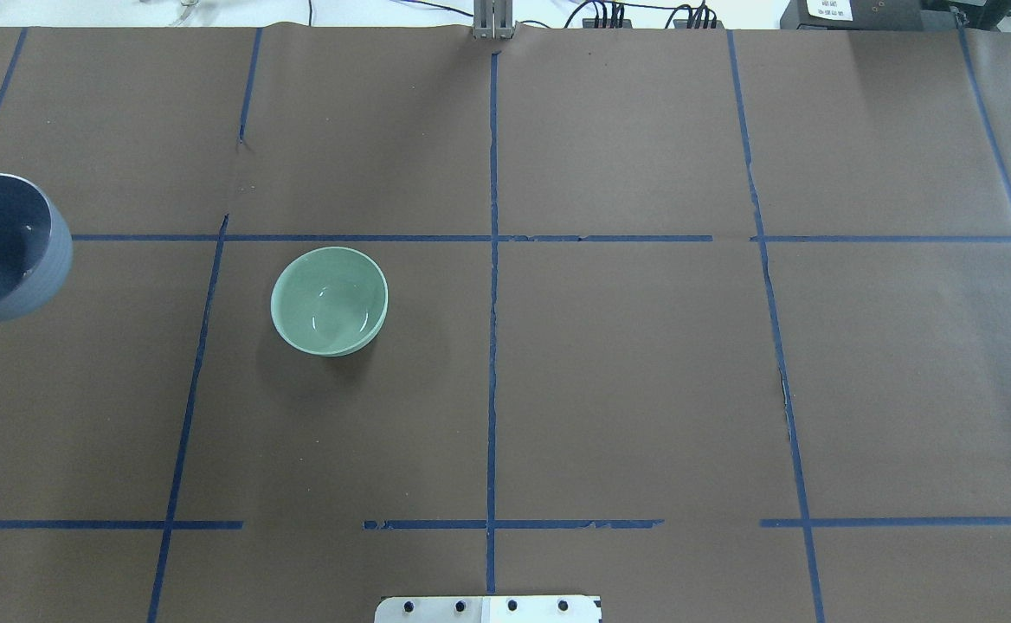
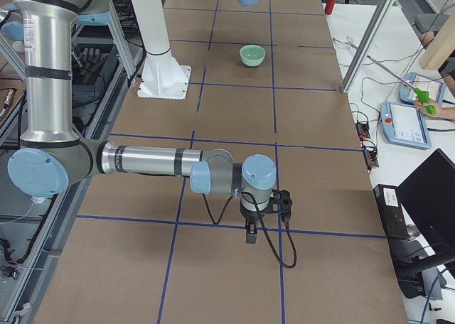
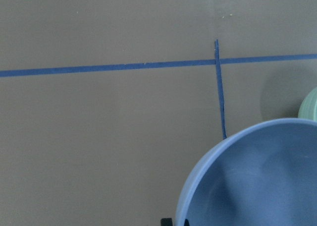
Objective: Stack blue bowl on green bowl
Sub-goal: 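Close the left gripper on the blue bowl rim and lift it, then carry the blue bowl with the left gripper over the green bowl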
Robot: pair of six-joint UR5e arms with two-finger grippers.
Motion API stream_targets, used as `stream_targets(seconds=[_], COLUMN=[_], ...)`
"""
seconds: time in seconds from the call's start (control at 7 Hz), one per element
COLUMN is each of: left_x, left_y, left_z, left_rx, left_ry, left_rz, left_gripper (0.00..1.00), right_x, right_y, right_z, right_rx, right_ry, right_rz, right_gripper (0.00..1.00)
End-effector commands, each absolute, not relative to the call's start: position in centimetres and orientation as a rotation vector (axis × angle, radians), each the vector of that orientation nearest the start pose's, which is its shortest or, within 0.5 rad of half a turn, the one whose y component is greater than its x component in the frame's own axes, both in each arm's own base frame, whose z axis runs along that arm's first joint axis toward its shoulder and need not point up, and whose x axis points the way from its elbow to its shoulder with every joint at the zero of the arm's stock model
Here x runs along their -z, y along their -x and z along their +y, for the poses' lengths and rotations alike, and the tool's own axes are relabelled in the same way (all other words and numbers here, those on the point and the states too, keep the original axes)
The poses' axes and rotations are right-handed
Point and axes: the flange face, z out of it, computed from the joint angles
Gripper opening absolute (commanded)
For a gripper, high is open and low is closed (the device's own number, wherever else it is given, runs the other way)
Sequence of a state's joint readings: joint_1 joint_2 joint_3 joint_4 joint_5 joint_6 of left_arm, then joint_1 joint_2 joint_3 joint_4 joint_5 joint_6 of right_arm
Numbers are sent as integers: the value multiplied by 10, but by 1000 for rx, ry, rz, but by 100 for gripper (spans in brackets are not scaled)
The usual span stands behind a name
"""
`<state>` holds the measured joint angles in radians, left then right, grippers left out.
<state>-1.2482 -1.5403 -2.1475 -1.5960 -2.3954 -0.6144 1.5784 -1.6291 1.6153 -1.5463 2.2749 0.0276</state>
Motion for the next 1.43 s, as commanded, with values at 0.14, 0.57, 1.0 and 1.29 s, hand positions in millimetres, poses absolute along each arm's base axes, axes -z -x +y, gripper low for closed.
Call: stream_targets(seconds=[0.14,0.57,1.0,1.29], left_x=[-321,-308,-306,-310], left_y=[-185,-287,-355,-360], left_z=[-436,-473,-465,-464], left_rx=[149,197,179,174], left_ry=[-38,-19,-14,-7], left_rz=[1051,1084,1043,1035], left_gripper=[0,0,0,0], right_x=[-667,-667,-667,-667], right_y=[-72,-72,-72,-72], right_z=[-467,-467,-467,-467], right_rx=[-30,-31,-30,-30], right_ry=[-3,-2,-3,-3], right_rz=[-704,-704,-706,-704], right_gripper=[100,100,100,100])
